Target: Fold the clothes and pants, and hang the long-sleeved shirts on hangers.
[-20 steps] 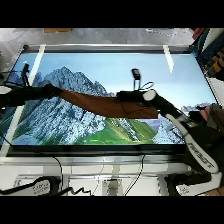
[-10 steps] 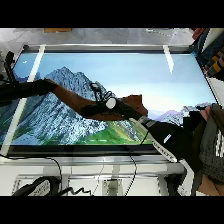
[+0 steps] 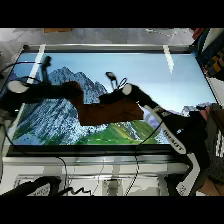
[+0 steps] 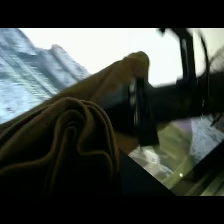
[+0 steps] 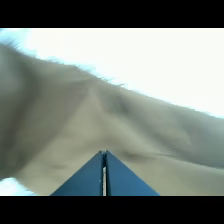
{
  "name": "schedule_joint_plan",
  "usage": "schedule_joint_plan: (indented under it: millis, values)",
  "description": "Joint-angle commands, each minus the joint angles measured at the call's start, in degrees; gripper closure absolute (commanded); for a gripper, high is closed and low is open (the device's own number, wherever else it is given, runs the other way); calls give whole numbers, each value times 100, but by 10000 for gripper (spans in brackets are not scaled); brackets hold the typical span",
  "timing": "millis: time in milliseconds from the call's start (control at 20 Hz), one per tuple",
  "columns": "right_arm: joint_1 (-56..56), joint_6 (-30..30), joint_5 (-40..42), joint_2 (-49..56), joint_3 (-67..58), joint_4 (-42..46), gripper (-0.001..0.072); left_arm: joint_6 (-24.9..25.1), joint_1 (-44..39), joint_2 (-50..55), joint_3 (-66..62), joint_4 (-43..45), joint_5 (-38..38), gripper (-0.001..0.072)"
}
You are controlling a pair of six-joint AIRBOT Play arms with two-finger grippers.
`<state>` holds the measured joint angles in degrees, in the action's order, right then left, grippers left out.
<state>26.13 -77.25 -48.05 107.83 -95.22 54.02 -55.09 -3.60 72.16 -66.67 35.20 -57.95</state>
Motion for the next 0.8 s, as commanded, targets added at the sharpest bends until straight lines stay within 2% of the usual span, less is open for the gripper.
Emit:
schedule_joint_plan:
  millis: [0, 200, 450, 500, 550, 600, 700, 750]
  values:
    - [-1241, -221, -1067, -374, -7, 570, 702, -22, -1484, 557, -2, -278, 1502, 691]
    - [-2435, -219, -1845, -927, -7, 772, 702, -109, -3073, 1379, -57, -1080, 3744, 692]
    - [-3176, -216, -2039, -1410, -7, 774, 702, -105, -4011, 2361, -1045, -1338, 4454, 689]
    - [-3224, -219, -2061, -1436, -7, 774, 702, -105, -4054, 2492, -1176, -1338, 4478, 621]
    - [-3252, -216, -2142, -1438, -7, 782, 701, -107, -4068, 2557, -1211, -1338, 4494, 291]
    - [-3257, -216, -2210, -1427, -4, 804, 669, -103, -4061, 2577, -1209, -1335, 4494, 16]
    - [-3252, -192, -2253, -1410, -4, 1003, 396, -105, -3950, 2557, -1209, -1318, 4489, 3]
    - [-3252, -98, -2282, -1392, -4, 1161, 367, -105, -3869, 2527, -1209, -1318, 4487, 4]
